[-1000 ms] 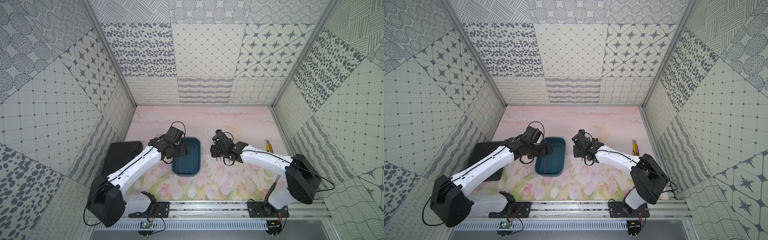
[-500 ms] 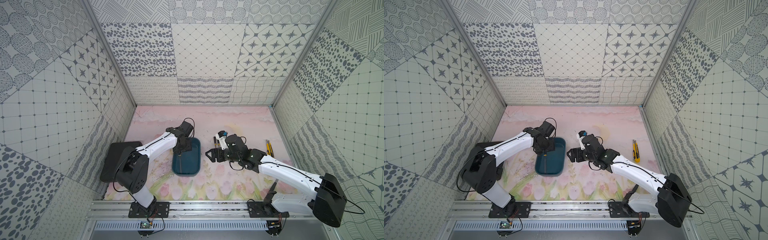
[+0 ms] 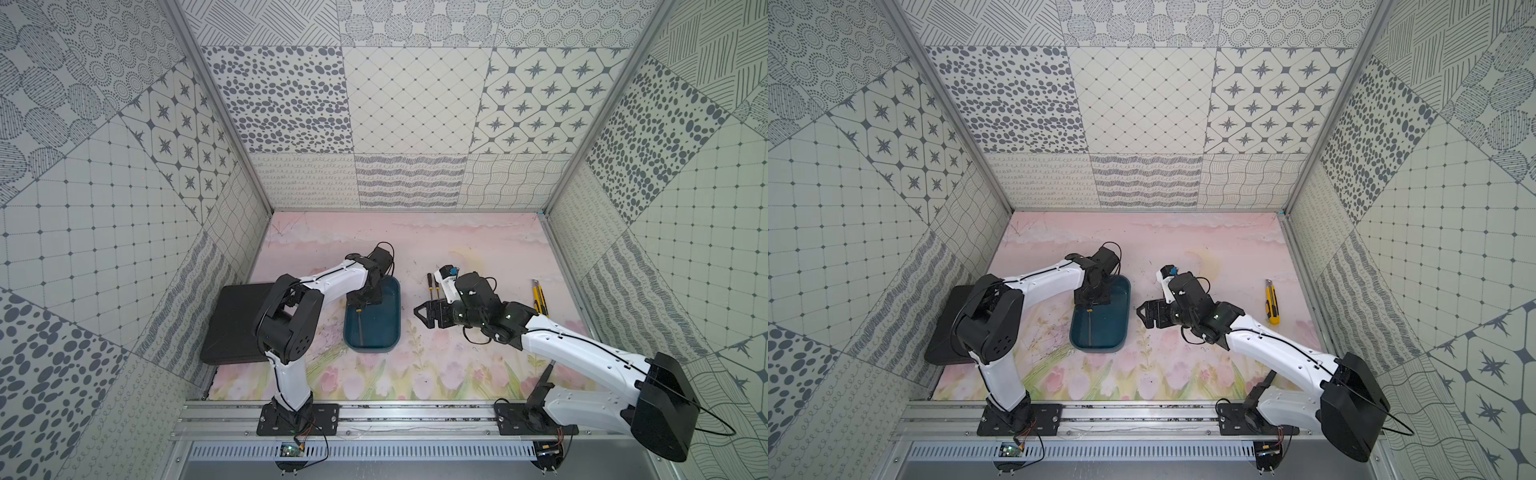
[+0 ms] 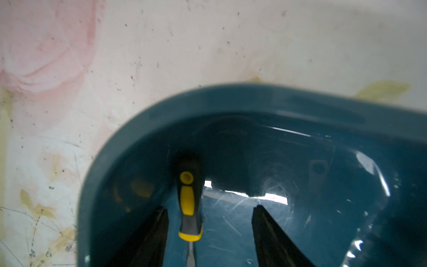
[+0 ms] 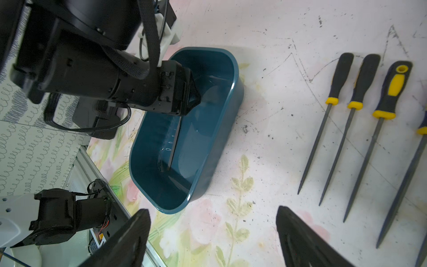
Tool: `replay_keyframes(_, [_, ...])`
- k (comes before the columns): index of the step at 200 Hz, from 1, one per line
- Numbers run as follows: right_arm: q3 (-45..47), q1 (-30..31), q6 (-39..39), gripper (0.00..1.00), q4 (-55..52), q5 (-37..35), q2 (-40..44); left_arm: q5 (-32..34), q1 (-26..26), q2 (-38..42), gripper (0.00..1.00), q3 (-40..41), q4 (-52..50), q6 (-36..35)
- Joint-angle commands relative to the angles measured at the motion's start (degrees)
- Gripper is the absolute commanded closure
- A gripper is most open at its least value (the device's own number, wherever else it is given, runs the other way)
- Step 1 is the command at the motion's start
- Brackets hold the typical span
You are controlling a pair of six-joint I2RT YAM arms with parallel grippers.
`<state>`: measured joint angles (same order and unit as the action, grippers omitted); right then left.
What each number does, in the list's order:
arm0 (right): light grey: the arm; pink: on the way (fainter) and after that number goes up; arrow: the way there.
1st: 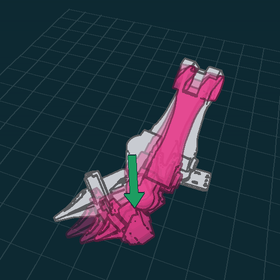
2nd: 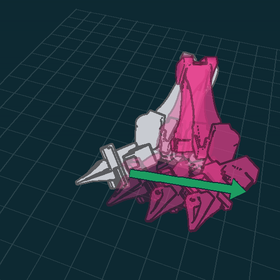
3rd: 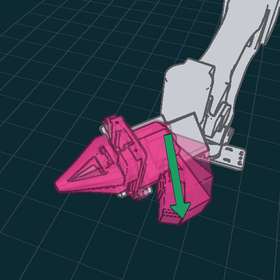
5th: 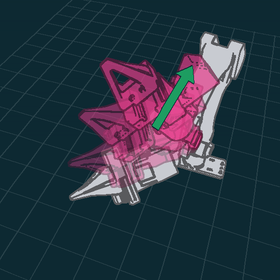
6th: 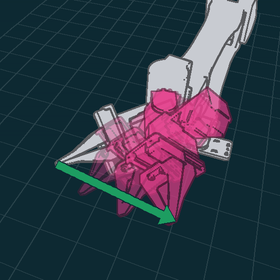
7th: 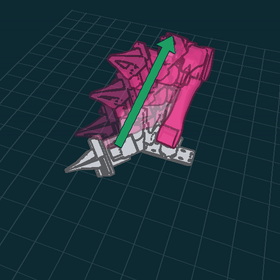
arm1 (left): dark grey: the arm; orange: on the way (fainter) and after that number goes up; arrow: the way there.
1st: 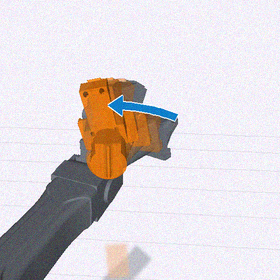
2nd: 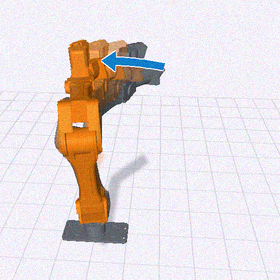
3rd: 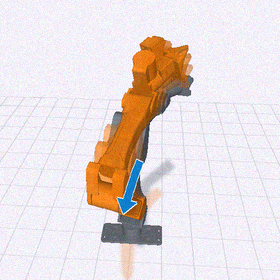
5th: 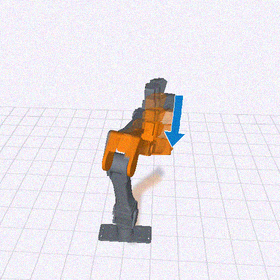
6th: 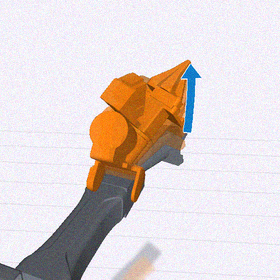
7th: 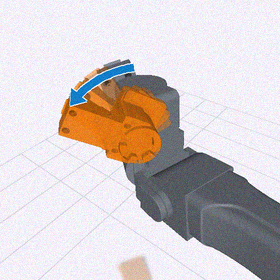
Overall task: Take the file tool out of the storage box
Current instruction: Pick up the file tool from the storage box.
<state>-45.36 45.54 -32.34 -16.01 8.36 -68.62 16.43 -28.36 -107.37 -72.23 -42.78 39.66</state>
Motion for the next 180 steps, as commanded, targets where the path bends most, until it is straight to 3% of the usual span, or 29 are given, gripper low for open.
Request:
replay_keyframes(1, [0.7, -0.4, 0.6, 0.11, 2.1, -1.1, 1.9, 4.3, 0.3, -1.3, 0.41, 1.0, 0.5, -1.0])
replay_keyframes(54, [0.6, -0.5, 0.0, 0.11, 2.1, -0.8, 1.7, -0.3, 0.9, -2.2, 0.47, 2.2, 6.3, -4.0])
replay_keyframes(84, [0.3, -0.5, 0.1, 0.12, 1.5, -1.1, 1.6, -7.2, 0.9, -0.9, 0.5, 4.5, 12.6, -7.0])
replay_keyframes(132, [0.2, -0.5, 0.3, 0.12, 1.2, -0.8, 1.3, -12.4, 0.9, 0.9, 0.79, 6.1, 15.2, -7.8])
replay_keyframes(180, [-0.7, -0.5, 0.5, 0.13, 1.2, 0.4, 0.4, -15.9, 0.9, 3.9, 0.93, 7.6, 16.0, -7.5])
